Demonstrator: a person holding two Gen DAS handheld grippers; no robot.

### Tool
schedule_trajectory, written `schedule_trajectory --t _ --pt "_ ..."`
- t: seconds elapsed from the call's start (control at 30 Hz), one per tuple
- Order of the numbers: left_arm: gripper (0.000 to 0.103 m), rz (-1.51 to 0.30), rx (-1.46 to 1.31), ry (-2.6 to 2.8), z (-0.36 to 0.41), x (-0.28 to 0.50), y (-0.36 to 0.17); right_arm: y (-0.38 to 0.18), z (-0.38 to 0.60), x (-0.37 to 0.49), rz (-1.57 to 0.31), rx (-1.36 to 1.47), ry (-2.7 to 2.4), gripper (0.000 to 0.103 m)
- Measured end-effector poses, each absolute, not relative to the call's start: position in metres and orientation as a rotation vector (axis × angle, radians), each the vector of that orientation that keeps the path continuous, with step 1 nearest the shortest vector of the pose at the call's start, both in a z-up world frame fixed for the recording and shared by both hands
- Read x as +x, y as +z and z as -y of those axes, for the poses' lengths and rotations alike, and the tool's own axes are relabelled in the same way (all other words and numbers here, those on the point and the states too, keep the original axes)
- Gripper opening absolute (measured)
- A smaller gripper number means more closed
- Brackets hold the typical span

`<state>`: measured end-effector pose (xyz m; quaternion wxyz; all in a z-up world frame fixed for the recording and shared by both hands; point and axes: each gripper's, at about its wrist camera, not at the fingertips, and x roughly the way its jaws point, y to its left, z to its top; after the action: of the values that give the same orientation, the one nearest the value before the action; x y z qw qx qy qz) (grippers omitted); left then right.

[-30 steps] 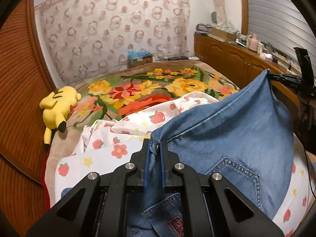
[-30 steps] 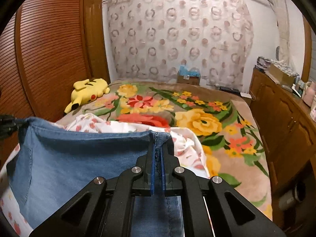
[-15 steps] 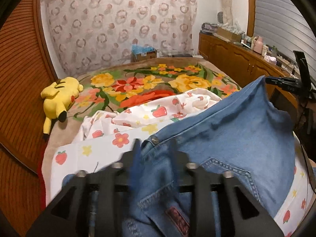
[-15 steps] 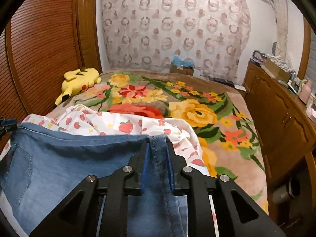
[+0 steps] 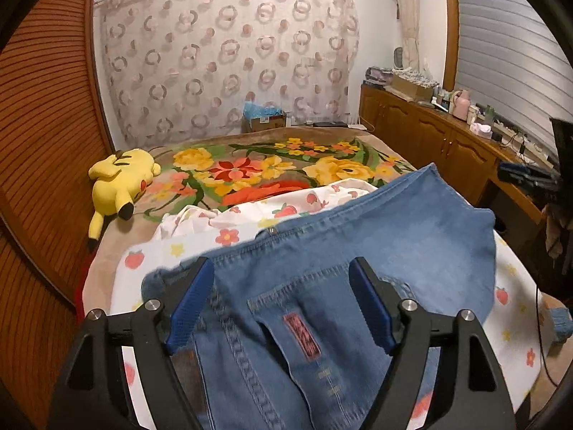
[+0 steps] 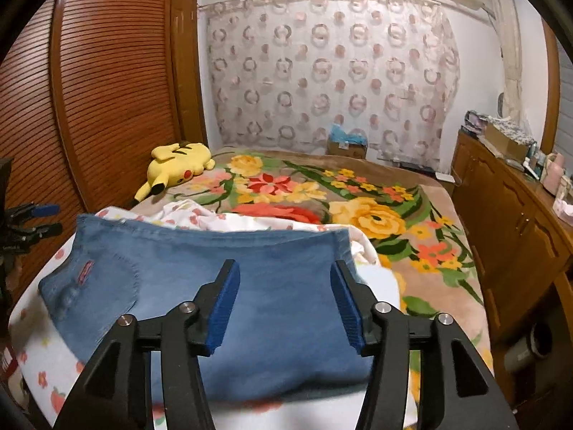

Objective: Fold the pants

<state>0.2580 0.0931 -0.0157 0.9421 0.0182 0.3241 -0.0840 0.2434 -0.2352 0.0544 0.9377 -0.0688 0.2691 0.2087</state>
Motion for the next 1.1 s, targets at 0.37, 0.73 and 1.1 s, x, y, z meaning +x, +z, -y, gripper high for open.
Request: schedule_trajectory --t 0.37,0.73,1.1 --pt "0.079 -0.641 -0.016 -0.184 -0.114 0.197 -0.018 0.044 0.233 0.17 -0.546 -0.121 0.46 0.056" --pt "0.089 -0.642 0.04 -0.15 -0.124 0.156 -0.037 0.035 0.227 0.139 -0.579 -0.106 0.507 0.056" --pt "0.085 -0.735 -0.013 -0.149 -0.145 0.15 -0.088 0.019 0.223 0.147 -0.658 -0.092 0.551 0.056"
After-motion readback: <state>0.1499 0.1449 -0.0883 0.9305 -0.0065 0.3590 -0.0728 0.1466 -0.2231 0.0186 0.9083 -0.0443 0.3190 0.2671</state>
